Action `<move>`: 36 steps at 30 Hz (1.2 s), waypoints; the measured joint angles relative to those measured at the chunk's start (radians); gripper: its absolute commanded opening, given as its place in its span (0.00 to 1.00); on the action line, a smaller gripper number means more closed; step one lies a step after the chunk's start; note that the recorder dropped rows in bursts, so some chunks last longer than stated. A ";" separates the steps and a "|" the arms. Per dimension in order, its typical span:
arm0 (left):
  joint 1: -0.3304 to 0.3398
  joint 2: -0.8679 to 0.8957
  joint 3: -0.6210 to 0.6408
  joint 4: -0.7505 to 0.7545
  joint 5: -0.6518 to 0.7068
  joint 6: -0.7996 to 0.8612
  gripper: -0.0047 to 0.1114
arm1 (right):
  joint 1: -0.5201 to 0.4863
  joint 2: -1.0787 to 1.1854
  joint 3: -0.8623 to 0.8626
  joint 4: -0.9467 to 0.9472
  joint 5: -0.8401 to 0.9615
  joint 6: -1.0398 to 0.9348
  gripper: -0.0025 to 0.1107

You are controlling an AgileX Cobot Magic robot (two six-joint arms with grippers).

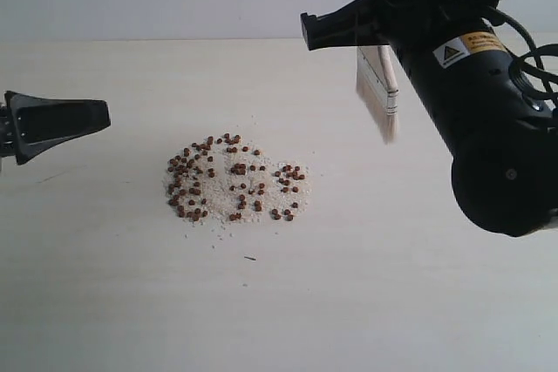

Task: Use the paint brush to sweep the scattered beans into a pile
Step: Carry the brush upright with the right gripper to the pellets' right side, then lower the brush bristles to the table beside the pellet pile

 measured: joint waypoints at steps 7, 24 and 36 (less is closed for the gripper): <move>0.064 -0.221 0.156 -0.020 0.000 0.058 0.04 | -0.001 0.096 0.000 -0.068 -0.050 0.117 0.02; 0.077 -0.557 0.457 -0.020 0.002 0.065 0.04 | -0.015 0.299 -0.001 0.144 -0.085 0.246 0.02; 0.077 -0.558 0.464 0.119 0.002 0.065 0.04 | -0.080 0.300 -0.047 -0.019 -0.085 0.222 0.02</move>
